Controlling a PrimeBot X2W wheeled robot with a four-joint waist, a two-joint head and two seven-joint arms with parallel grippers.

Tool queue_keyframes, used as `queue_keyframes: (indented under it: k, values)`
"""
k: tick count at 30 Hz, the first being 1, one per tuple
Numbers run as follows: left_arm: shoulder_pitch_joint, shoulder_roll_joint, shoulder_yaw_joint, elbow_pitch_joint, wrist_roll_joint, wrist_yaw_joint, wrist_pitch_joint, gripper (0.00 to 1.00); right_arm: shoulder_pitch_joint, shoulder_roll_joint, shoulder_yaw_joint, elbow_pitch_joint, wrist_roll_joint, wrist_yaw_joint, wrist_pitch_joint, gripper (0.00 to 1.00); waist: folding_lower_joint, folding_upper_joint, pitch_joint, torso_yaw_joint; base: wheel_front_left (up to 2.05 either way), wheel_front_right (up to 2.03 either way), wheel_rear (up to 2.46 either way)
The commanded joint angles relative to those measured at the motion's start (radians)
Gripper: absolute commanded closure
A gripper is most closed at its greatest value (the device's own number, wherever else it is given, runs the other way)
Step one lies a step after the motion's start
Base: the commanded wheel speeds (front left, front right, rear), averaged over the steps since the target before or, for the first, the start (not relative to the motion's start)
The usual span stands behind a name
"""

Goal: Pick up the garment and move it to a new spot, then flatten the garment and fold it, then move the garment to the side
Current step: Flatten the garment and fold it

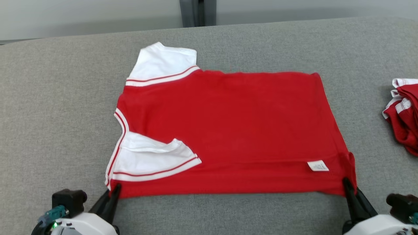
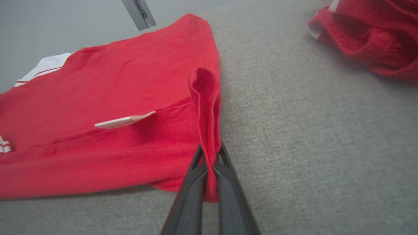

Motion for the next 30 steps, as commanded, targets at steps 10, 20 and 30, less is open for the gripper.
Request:
queue_keyframes:
  k: [10, 20, 30]
  values:
    - [0.105, 0.024, 0.005, -0.13, -0.022, 0.063, 0.07, 0.2, 0.092, -0.007, -0.038, -0.073, 0.024, 0.0, 0.084, 0.52, 0.0, 0.0, -0.019, 0.004, 0.0, 0.0, 0.0]
    - [0.042, -0.002, 0.06, -0.199, 0.04, 0.131, -0.061, 0.0, 0.044, -0.006, -0.116, -0.15, -0.023, 0.0, -0.009, 0.0, 0.0, 0.0, -0.034, -0.004, 0.0, 0.0, 0.0]
    - [-0.071, 0.015, 0.061, -0.286, 0.152, 0.164, -0.145, 0.0, -0.018, -0.005, -0.092, -0.303, -0.087, 0.0, -0.036, 0.0, 0.0, 0.0, -0.042, -0.001, 0.0, 0.0, 0.0]
